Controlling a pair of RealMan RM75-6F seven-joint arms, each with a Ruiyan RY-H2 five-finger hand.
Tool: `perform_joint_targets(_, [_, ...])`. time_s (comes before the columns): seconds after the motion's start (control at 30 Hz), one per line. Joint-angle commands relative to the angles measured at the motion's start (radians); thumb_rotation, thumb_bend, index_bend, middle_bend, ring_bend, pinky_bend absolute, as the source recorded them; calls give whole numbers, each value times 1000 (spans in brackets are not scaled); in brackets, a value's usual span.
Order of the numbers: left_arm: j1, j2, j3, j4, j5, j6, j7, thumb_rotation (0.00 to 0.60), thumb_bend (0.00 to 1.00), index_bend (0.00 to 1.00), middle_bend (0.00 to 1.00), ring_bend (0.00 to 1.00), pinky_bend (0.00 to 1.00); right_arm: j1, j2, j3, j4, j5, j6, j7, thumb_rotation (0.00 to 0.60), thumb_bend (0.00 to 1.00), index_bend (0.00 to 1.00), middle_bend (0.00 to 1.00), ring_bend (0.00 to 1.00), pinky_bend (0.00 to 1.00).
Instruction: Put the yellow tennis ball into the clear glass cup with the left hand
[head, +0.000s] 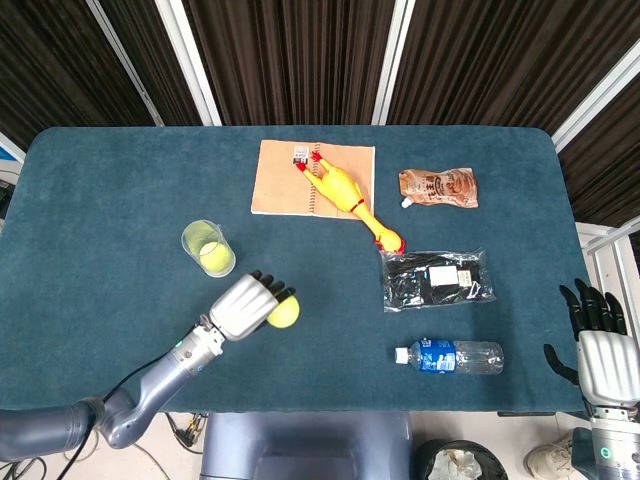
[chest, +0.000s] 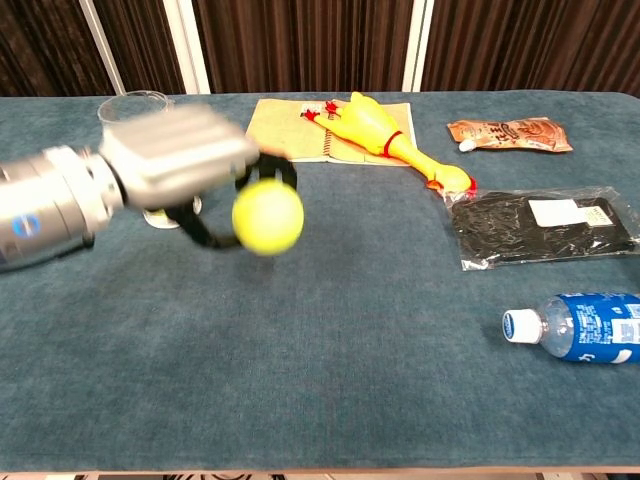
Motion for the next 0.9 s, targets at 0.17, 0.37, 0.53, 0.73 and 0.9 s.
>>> perform_joint_targets(0.17, [-2,141,-103,-134,-17,74,14,600,276,397,456,430,532,1,-3,-2,0,-3,-2,-3,600,352,106,0,6,0])
perform_joint_targets(0.37, [16,266,-167,-223,-73,111,32,600,277,390,459,430,531,2,-5,-5,-1,-6,-3,-8,600,352,106,0,5,0])
perform_joint_targets(0.53, [49,354,-174,-251,-123,128,48,600,276,387,458,430,531,3,-6,-4,0,-3,-4,-8,600,352,106,0,5,0])
perform_joint_targets(0.73, [85,423,-169,-219,-165,142,1,600,276,387,456,430,531,2,-6,-5,-1,-9,-1,-9,600,352,106,0,5,0])
perform_joint_targets(0.9, [85,425,-156,-164,-190,119,-36,600,276,387,454,430,531,4,-9,-6,1,-5,-7,-14,600,352,106,0,6,0])
